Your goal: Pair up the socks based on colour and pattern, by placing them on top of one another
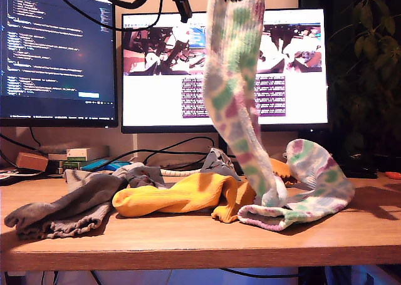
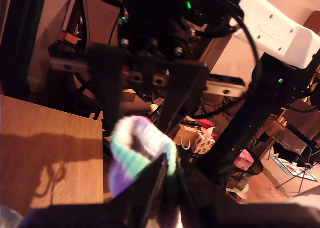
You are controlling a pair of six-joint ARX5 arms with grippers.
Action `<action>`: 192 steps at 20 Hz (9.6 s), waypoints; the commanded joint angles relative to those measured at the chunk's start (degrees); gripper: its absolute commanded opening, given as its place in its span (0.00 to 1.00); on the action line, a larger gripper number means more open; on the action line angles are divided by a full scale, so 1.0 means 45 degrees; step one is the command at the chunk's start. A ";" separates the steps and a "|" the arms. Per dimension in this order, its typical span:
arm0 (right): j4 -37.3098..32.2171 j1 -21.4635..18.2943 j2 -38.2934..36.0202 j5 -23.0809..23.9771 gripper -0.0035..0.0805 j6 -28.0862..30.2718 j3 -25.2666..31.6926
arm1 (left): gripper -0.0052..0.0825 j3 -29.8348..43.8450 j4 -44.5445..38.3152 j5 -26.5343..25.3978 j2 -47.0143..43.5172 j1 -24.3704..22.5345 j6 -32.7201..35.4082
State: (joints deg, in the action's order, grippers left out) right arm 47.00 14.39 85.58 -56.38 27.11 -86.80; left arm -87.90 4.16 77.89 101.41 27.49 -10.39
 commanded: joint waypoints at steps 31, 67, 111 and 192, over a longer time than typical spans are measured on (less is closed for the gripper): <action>-0.4954 -0.0933 0.1404 1.2259 0.03 0.2837 0.0058 | 0.06 0.0005 0.2123 -0.0908 0.0204 -0.1404 0.0583; -0.1530 0.1933 0.1666 1.2274 0.03 -0.1904 0.2132 | 0.06 0.0005 0.3881 -0.1127 0.0194 -0.1467 0.1817; 0.4546 -0.0729 0.2769 1.2711 0.63 -0.6504 0.0933 | 0.06 0.0005 0.4877 -0.0748 0.0194 -0.1797 0.2419; -0.5333 0.0510 -0.1423 1.2604 0.03 -0.6402 0.6829 | 0.03 0.3245 0.4779 -1.3240 -0.2497 -0.1734 0.4619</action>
State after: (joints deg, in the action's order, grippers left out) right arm 23.57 16.60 78.56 0.43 -1.45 -58.30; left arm -76.88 26.76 18.63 91.09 19.42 10.72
